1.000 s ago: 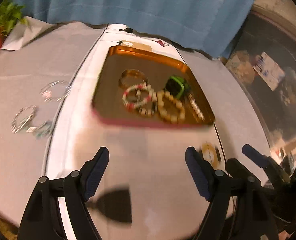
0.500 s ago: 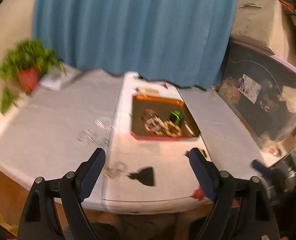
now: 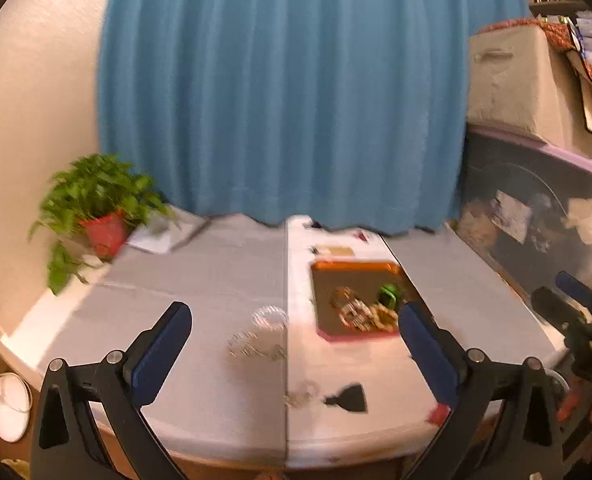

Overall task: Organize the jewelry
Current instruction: 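Move both grippers back to the remaining jewelry on the table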

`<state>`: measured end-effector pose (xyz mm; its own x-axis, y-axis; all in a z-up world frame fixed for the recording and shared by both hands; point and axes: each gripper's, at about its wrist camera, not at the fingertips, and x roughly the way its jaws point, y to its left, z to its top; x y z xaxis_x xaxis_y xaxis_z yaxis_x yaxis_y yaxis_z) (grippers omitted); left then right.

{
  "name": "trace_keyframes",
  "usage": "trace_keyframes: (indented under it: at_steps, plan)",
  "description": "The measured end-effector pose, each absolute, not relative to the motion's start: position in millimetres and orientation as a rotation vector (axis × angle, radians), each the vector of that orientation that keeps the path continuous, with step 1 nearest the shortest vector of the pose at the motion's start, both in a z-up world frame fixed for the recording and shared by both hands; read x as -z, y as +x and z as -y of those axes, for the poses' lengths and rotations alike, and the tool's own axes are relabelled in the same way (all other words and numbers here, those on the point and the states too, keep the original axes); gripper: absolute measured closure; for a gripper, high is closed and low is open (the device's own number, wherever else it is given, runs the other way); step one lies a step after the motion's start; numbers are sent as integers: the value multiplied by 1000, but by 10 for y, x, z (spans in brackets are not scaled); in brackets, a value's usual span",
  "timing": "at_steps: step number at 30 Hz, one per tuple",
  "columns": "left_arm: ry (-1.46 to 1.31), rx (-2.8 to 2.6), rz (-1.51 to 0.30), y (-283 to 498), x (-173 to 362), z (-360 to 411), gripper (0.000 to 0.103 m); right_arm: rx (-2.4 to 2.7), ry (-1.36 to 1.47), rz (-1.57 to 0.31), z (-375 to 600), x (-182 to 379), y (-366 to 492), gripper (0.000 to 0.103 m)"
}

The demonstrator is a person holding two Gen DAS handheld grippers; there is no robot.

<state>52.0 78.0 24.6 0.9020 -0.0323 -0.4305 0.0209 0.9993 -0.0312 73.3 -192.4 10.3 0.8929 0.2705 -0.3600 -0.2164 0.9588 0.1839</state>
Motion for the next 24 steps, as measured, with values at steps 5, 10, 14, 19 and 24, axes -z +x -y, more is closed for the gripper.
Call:
trace_keyframes:
  at_steps: [5, 10, 14, 19, 24]
  plan:
    - [-71, 54, -360, 490, -636, -1056, 0, -223, 124, -310, 1952, -386, 796, 0]
    - [-96, 56, -237, 516, -1134, -1443, 0, -228, 43, -289, 1825, -779, 964, 0]
    - [-42, -83, -303, 754, -963, -1586, 0, -298, 11, -378, 1629, -668, 1253, 1]
    - [-12, -105, -558, 1206, -151, -1646, 0, -351, -17, -558, 1272, 45, 1561, 14]
    - [42, -84, -724, 1529, 738, -1604, 0, -493, 34, -798, 880, 1031, 1861, 46]
